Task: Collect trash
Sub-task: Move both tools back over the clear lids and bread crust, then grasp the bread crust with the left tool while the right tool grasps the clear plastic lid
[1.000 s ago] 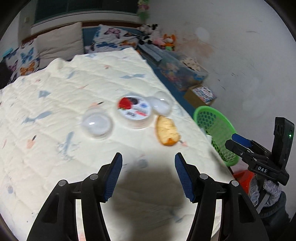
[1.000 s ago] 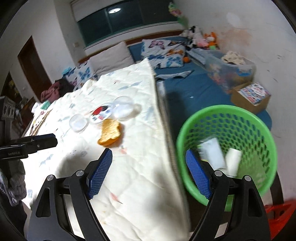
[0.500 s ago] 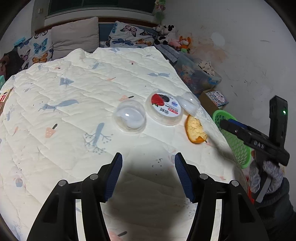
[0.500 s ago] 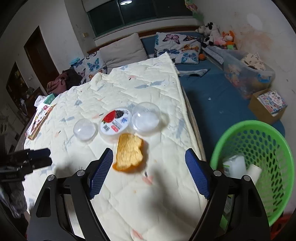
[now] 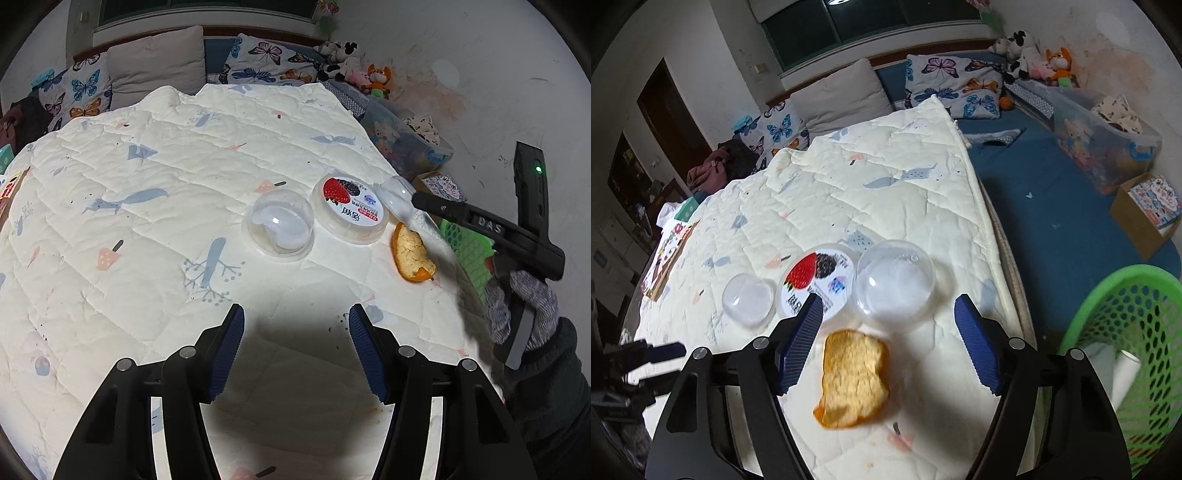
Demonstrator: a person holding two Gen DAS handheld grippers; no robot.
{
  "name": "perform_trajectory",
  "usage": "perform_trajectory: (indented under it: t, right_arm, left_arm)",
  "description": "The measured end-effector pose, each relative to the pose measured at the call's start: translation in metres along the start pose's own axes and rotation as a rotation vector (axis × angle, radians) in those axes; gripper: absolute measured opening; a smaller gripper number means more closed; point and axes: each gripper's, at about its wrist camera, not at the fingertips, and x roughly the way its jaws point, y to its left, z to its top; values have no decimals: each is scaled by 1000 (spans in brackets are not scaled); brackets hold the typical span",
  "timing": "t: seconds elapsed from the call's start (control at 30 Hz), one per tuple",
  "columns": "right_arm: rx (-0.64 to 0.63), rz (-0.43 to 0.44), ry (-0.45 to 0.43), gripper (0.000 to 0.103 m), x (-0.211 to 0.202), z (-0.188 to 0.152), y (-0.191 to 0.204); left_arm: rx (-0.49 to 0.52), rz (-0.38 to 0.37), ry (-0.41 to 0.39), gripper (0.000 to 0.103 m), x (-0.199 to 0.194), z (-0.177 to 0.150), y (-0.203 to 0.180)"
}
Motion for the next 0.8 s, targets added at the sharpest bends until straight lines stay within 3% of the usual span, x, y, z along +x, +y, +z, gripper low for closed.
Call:
perform_trajectory:
  t: [0.23, 0.43, 0.8]
  right_arm:
    - [12, -3, 14, 70, 19, 10, -2]
    - [39, 12, 33, 60, 28, 13, -6]
    - [31, 11, 3, 56, 15, 12, -9]
  left_arm:
    - [14, 4, -2, 57, 1, 6, -2]
    - [43, -9, 11, 57, 7, 7, -12]
    - [147, -67, 44, 57, 28, 8, -65]
